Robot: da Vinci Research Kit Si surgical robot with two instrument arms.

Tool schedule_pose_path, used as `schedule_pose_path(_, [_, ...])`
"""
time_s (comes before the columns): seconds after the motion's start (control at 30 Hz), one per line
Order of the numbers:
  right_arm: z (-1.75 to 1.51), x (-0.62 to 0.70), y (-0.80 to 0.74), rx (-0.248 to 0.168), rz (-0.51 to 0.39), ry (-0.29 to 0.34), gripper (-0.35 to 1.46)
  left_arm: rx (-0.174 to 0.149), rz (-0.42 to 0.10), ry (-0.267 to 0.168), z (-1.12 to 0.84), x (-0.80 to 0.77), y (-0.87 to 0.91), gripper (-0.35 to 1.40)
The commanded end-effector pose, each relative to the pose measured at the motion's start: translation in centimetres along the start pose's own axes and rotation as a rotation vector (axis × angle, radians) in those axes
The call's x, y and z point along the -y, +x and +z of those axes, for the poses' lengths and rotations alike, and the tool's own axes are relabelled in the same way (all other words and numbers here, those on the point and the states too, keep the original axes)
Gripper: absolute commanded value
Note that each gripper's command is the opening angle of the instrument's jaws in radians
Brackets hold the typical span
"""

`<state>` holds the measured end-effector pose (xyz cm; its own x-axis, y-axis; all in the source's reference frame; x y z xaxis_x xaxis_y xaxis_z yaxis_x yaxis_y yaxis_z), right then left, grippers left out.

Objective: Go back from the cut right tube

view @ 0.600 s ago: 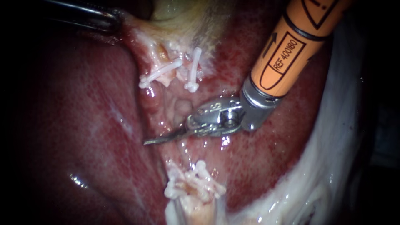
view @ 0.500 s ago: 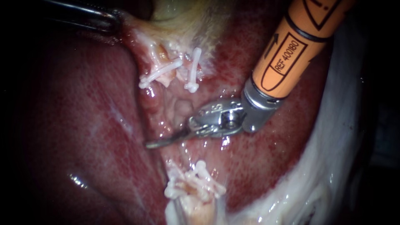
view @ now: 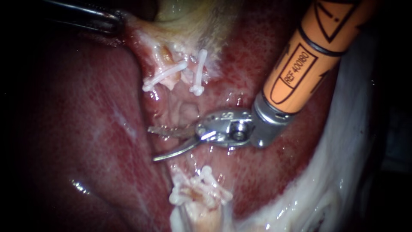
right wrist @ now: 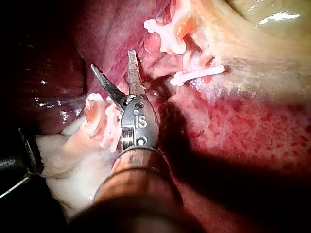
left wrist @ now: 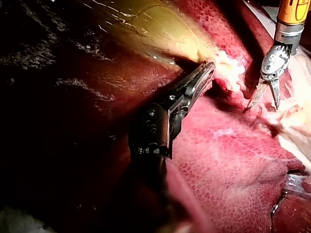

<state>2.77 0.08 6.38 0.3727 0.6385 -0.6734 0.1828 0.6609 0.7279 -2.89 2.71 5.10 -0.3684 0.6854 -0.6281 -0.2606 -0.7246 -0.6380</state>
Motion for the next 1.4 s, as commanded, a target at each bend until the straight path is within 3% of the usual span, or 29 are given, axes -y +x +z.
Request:
schedule_pose_path(0.03, [-0.09, 0.07, 0.04, 0.009, -0.011, -0.040, 1.45, 0.000, 0.000, -0.001, 0.00, 0.01, 0.00, -0.35])
schedule_pose_path(0.1, [-0.21, 0.15, 0.08, 0.036, -0.054, -0.096, 1.45, 0.000, 0.001, -0.001, 0.00, 0.01, -0.01, -0.35])
schedule_pose_path(0.23, [-0.53, 0.34, 0.11, 0.185, -0.181, -0.241, 1.45, 0.000, 0.001, -0.001, 0.01, 0.02, -0.03, -0.35])
schedule_pose_path(0.4, [-0.92, 0.54, 0.11, 0.290, -0.285, -0.327, 1.45, 0.000, 0.001, 0.000, 0.01, 0.02, -0.02, -0.35])
schedule_pose_path(0.57, [-1.28, 0.73, 0.19, 0.376, -0.324, -0.389, 1.45, 0.000, 0.001, 0.000, 0.02, 0.02, -0.02, -0.35])
schedule_pose_path(0.83, [-1.66, 0.81, 0.35, 0.418, -0.317, -0.443, 1.45, 0.000, 0.001, 0.000, 0.02, 0.02, -0.02, -0.35])
schedule_pose_path(1.13, [-1.74, 0.83, 0.35, 0.421, -0.300, -0.455, 1.45, -0.001, 0.001, 0.003, 0.06, 0.01, -0.03, -0.35])
schedule_pose_path(1.4, [-1.73, 0.87, 0.37, 0.418, -0.300, -0.457, 1.45, 0.001, 0.007, -0.006, 0.40, -0.05, -0.22, -0.35])
